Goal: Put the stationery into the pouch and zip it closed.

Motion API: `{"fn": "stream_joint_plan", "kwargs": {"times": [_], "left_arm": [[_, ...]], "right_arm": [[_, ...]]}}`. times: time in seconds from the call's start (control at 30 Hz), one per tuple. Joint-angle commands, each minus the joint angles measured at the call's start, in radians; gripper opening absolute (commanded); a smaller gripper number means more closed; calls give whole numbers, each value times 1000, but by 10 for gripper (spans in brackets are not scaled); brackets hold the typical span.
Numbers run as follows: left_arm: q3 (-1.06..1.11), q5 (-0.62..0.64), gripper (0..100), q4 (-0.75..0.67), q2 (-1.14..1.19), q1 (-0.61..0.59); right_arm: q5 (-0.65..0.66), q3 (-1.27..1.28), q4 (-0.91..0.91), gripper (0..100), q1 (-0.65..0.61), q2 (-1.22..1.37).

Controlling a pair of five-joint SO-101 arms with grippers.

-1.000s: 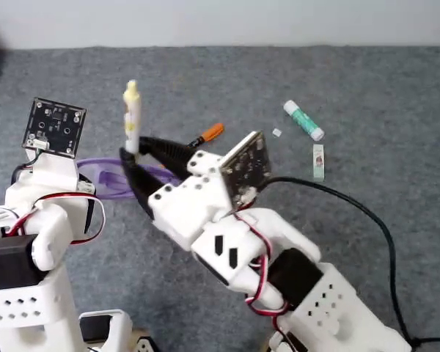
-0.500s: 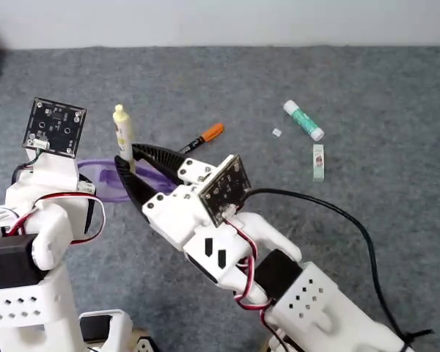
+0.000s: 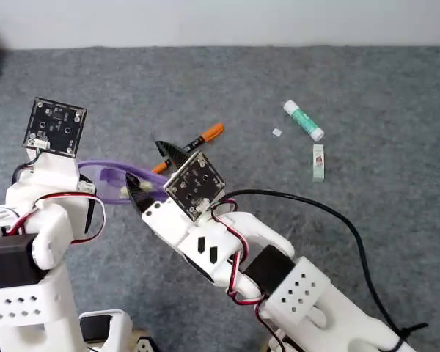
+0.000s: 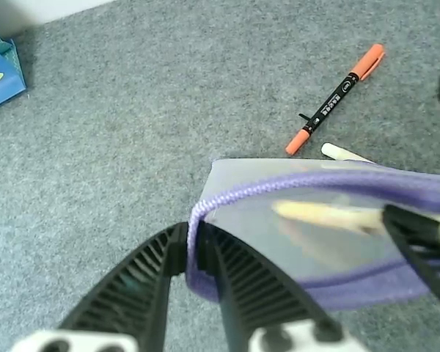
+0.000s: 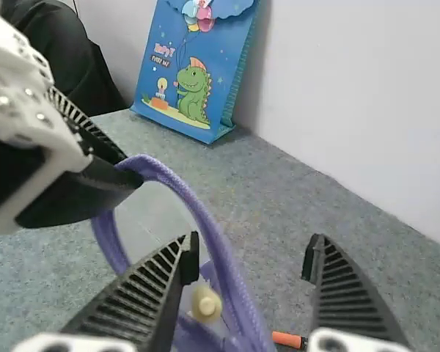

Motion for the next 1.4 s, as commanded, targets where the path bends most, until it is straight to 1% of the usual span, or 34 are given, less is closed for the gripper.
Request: {"fn": "stream_joint_plan", "kwargs": {"times": [0.0, 0.1, 0.2, 0.37, 0.5, 0.57, 0.63, 0.83, 1.0, 1.17, 1.37], "left_arm": [[36, 11, 12, -2, 14, 2], [36, 11, 12, -2, 15, 2], [36, 11, 12, -2, 15, 2], [36, 11, 12, -2, 15, 2], [36, 11, 12, -2, 15, 2], [36, 11, 12, -2, 14, 2], [36, 11, 12, -2, 11, 2], [36, 11, 12, -2, 11, 2], [36, 11, 12, -2, 11, 2], [36, 11, 12, -2, 11, 2], [35, 11, 12, -2, 9, 2]], "right_arm": [[-8, -94, 31, 184, 8, -65], [-94, -180, 133, 150, 61, -81], [-155, -293, 265, 145, 122, -58], [-227, -488, 504, 145, 277, 33], [-227, -569, 687, 144, 409, 133], [-221, -580, 762, 144, 450, 189], [-184, -583, 825, 144, 467, 248], [-110, -583, 1001, 147, 464, 476], [-61, -586, 1010, 147, 455, 685], [-40, -586, 932, 147, 412, 842], [-40, -586, 846, 147, 363, 960]]}}
